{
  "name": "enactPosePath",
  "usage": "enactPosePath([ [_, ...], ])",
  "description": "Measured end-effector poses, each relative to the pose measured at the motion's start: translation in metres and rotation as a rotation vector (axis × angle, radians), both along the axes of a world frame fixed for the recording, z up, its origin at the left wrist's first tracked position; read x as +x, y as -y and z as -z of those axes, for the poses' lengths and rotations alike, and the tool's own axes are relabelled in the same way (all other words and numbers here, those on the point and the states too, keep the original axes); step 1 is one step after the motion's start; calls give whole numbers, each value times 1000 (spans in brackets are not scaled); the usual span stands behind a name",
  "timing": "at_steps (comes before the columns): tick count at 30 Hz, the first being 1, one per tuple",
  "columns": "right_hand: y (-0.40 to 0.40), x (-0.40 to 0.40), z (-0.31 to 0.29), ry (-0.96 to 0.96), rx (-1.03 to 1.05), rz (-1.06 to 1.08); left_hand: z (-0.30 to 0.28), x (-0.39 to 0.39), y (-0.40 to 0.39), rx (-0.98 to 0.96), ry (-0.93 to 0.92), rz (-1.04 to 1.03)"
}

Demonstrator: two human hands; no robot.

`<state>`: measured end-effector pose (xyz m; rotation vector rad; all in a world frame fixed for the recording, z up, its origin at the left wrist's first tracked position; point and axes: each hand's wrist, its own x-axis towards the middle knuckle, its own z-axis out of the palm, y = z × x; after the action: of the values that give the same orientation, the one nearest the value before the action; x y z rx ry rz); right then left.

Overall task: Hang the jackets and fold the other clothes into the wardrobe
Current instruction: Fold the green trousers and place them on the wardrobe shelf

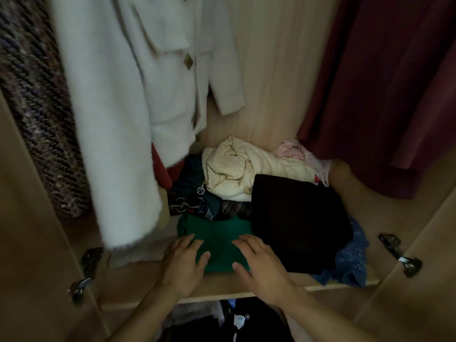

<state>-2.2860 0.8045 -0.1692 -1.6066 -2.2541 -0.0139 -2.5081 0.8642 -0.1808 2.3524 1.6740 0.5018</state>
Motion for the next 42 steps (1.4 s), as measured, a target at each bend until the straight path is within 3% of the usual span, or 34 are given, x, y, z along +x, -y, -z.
enactPosePath([
  [9, 72, 53, -20, -103, 94, 58, -38, 31, 68, 53, 34, -6],
  [17, 162, 106, -7, -199, 128, 76, -53, 71, 176, 78, 14, -50],
  [24, 236, 112, -13, -178, 127, 94, -61, 82, 241, 107, -31, -23],
  [32, 314, 118, -27, -192, 98, 249, -61, 92, 294, 124, 10, 171],
  [42, 482, 98, -10, -191, -19, 547, -2, 120, 405, -39, 100, 379],
])
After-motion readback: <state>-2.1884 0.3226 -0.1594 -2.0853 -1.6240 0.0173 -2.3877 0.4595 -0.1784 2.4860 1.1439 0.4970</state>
